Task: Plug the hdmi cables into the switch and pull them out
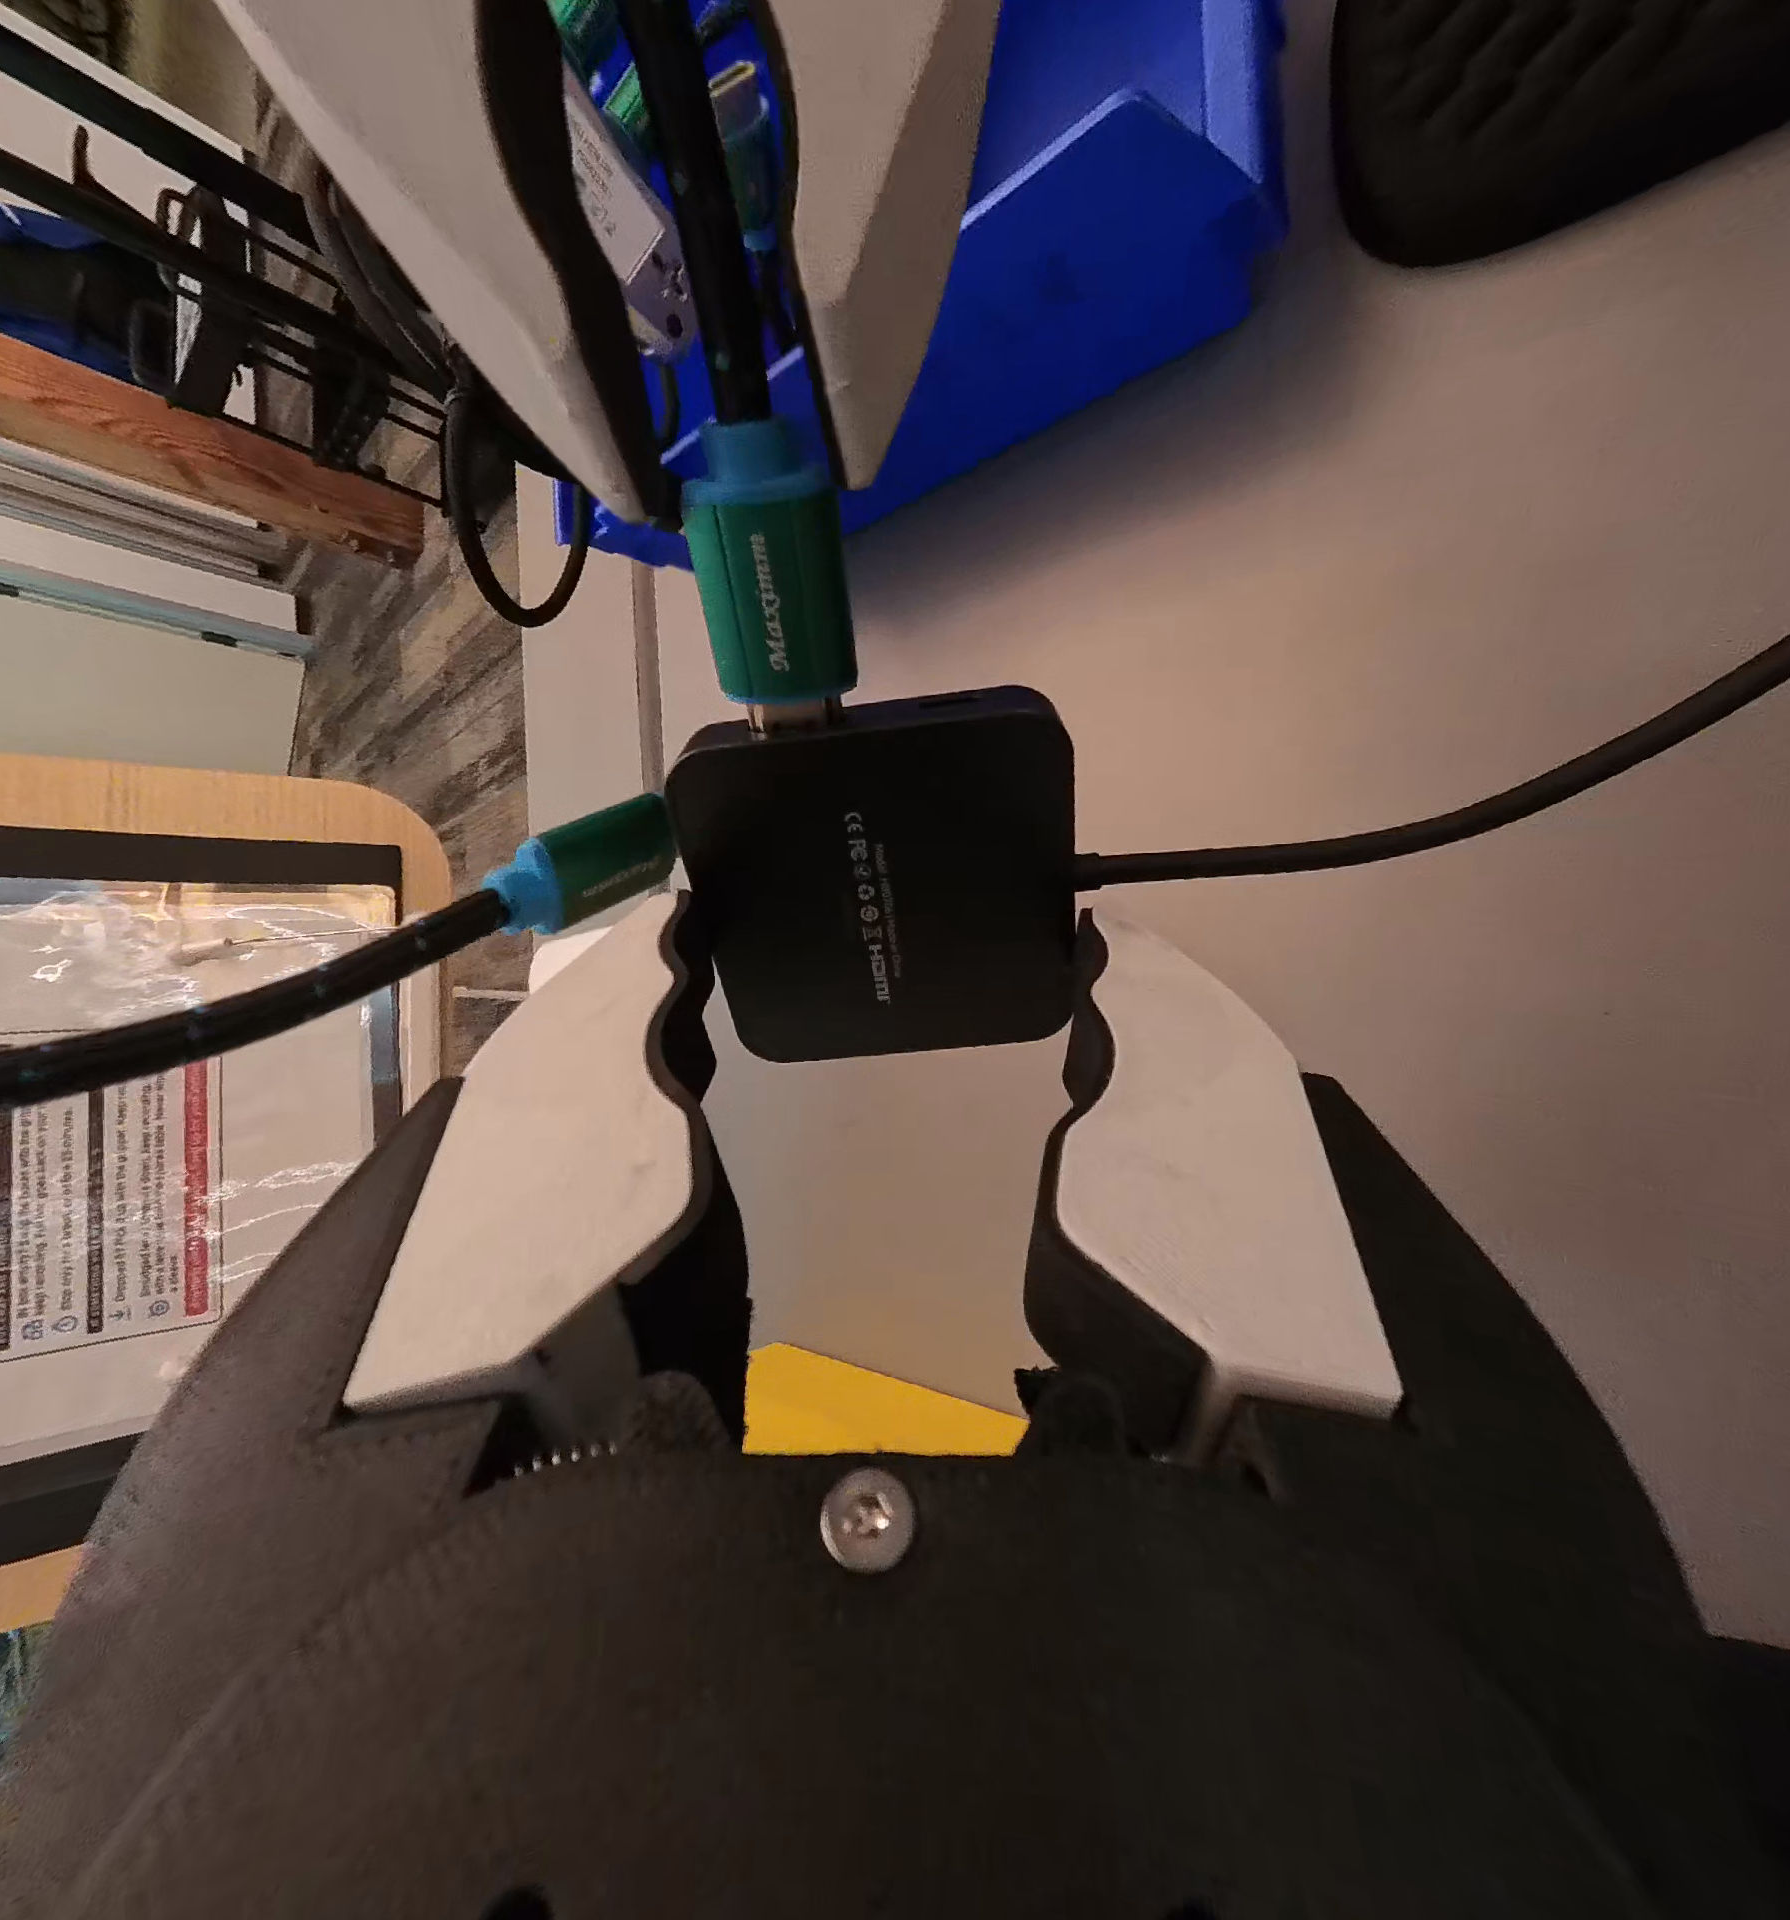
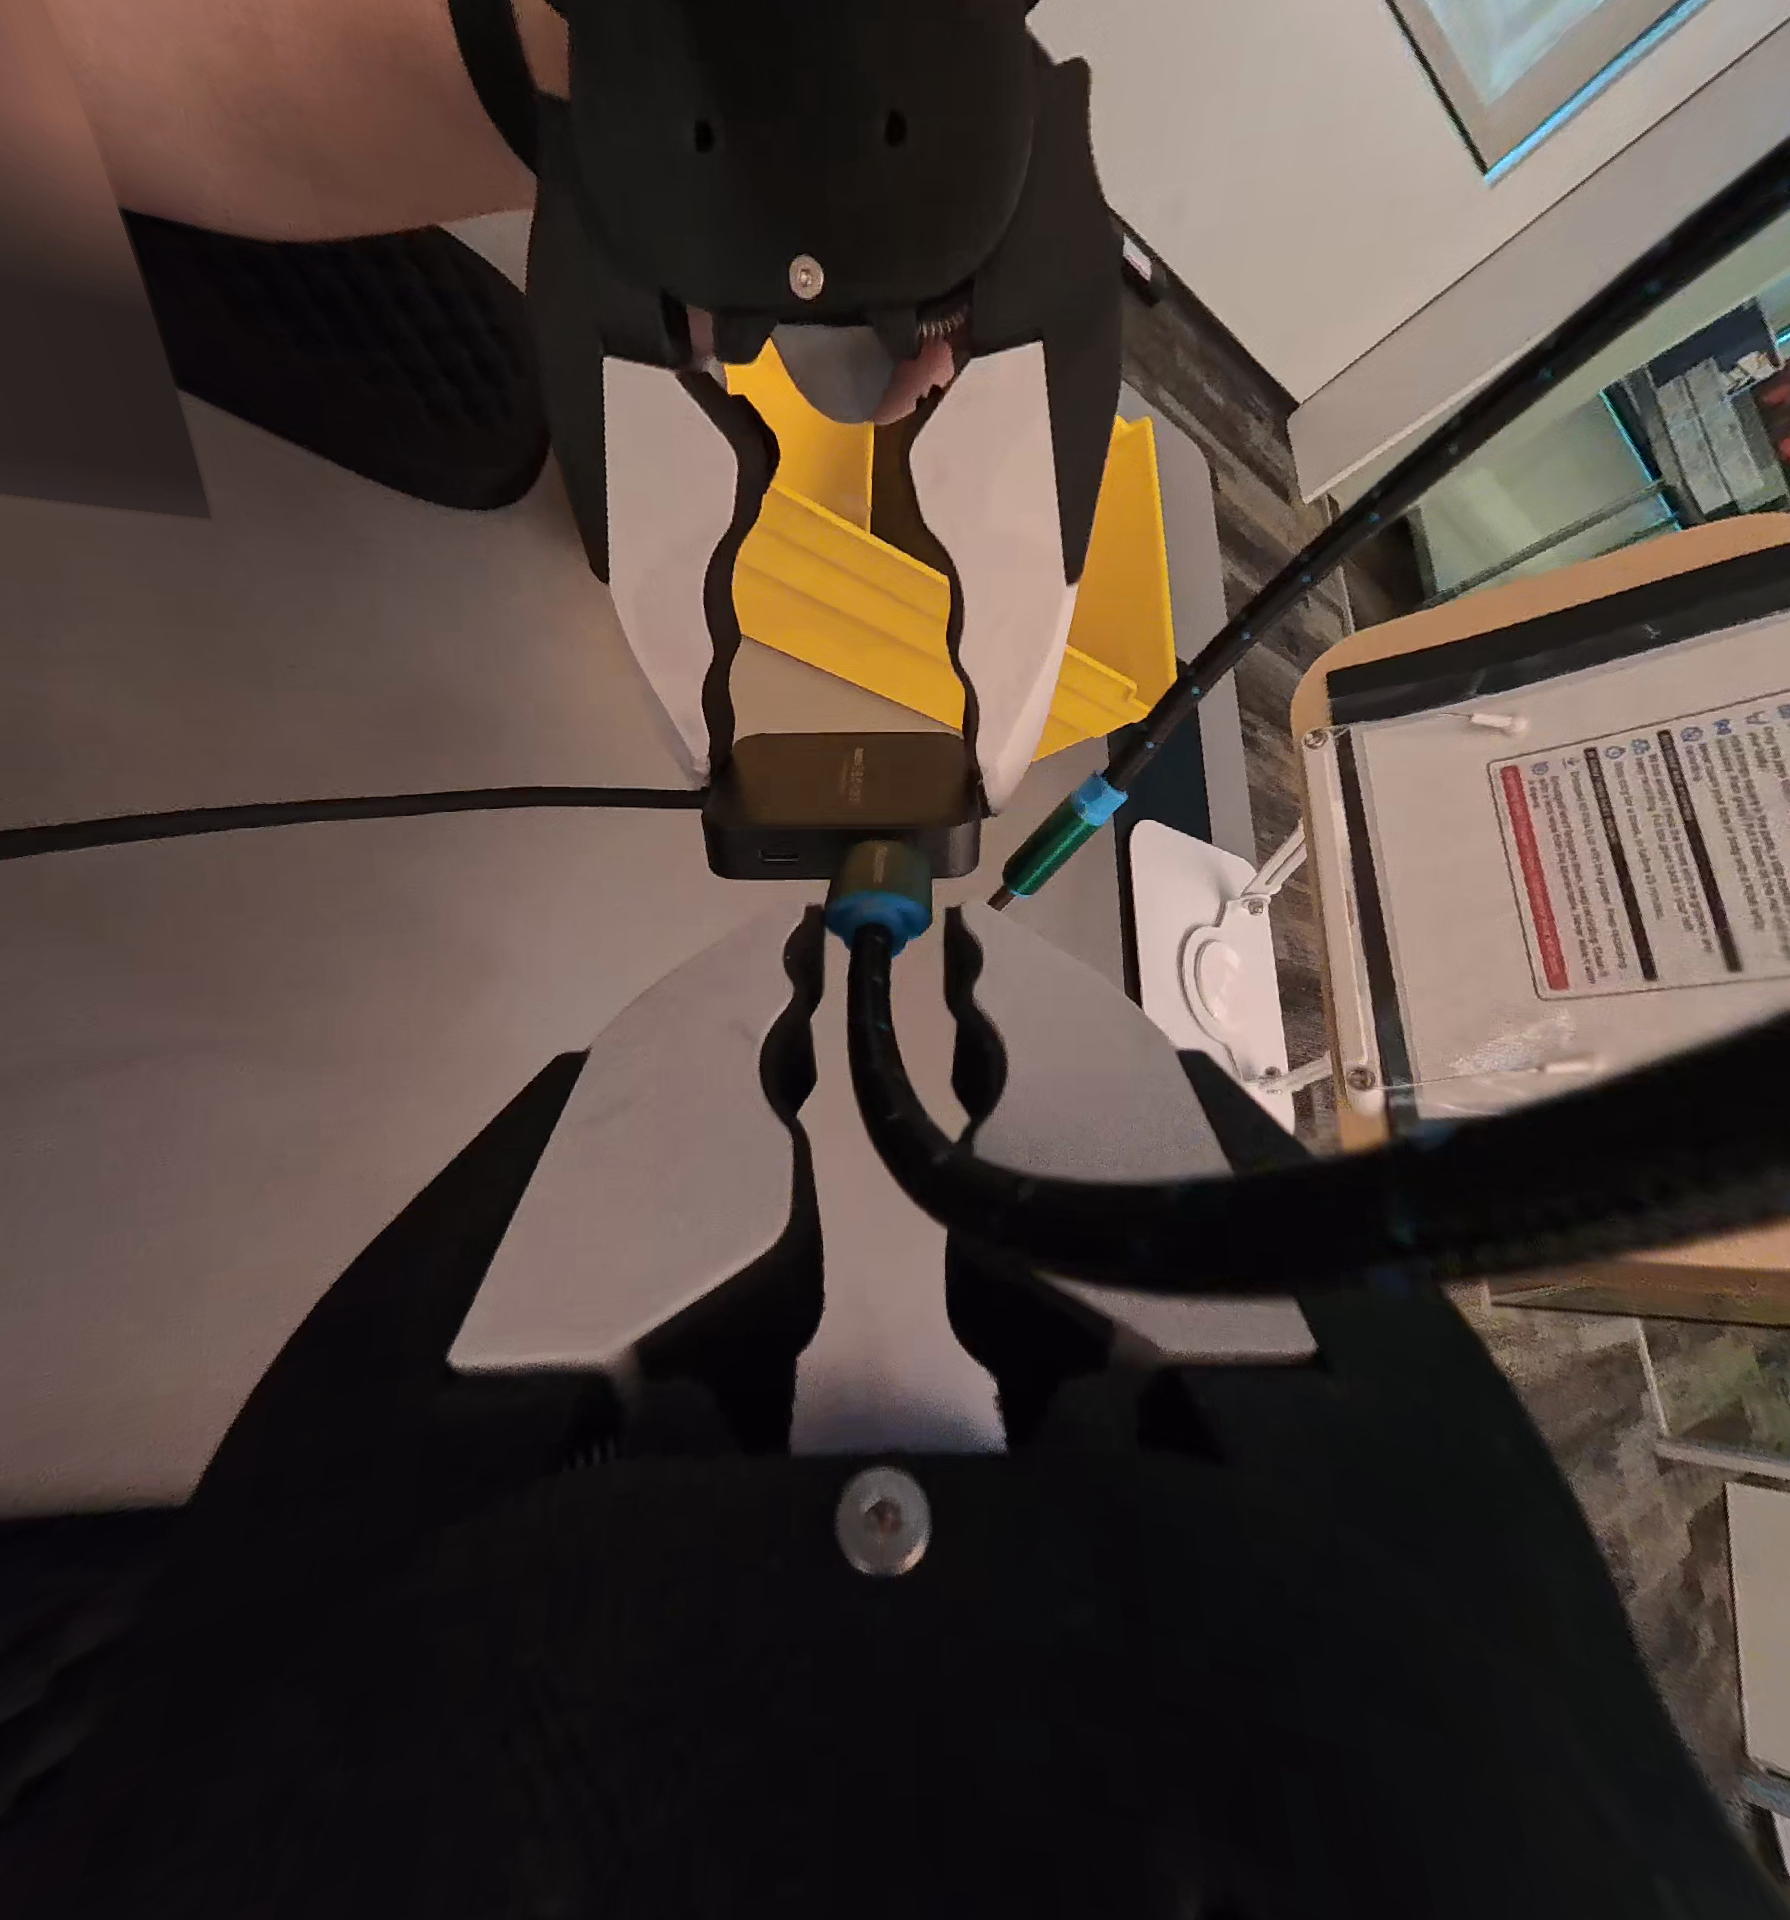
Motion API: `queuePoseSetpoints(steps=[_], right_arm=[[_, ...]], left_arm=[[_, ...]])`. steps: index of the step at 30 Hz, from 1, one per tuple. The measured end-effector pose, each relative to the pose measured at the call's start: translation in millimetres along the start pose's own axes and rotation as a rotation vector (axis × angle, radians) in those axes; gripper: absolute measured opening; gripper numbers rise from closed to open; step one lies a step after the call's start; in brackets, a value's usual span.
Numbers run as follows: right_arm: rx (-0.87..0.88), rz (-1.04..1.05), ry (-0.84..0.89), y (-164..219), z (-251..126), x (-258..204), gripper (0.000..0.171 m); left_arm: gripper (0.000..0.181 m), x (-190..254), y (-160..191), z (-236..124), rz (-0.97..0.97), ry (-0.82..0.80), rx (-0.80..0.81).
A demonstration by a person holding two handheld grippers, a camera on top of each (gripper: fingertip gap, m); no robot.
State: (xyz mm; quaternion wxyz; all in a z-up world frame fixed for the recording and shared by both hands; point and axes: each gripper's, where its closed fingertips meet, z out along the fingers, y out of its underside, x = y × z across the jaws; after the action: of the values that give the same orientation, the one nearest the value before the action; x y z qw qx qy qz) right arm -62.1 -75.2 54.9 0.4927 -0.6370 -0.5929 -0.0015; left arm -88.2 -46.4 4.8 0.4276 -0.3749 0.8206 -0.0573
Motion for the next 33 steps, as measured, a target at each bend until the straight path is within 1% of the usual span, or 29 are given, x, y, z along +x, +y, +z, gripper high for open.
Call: queuePoseSetpoints(steps=[10,13,17,21,26,31,33], right_arm=[[-0.002,-0.054,0.025,-7,-1,-1,0.020],[-0.015,-0.059,0.020,-5,-2,-2,0.020],[-0.033,-0.058,0.003,2,-2,-2,0.021],[0.038,-0.064,0.003,-5,-5,0,0.020],[0.035,-0.099,-0.022,-3,-6,-6,0.020],[0.107,-0.117,-0.041,-12,-10,-9,0.020],[0.109,-0.122,-0.044,-11,-11,-9,0.020]], left_arm=[[0.066,-2,-2,-5,-0.005,-0.006,0.020],[0.066,-2,-4,-4,-0.002,-0.008,0.043],[0.066,-2,-4,-3,0.026,-0.032,0.019],[0.065,-4,-7,-9,0.031,-0.053,0.037],[0.065,0,-9,-12,0.084,-0.073,0.015],[0.065,0,-13,-17,0.106,-0.089,0.020],[0.065,1,-15,-18,0.112,-0.093,0.018]])
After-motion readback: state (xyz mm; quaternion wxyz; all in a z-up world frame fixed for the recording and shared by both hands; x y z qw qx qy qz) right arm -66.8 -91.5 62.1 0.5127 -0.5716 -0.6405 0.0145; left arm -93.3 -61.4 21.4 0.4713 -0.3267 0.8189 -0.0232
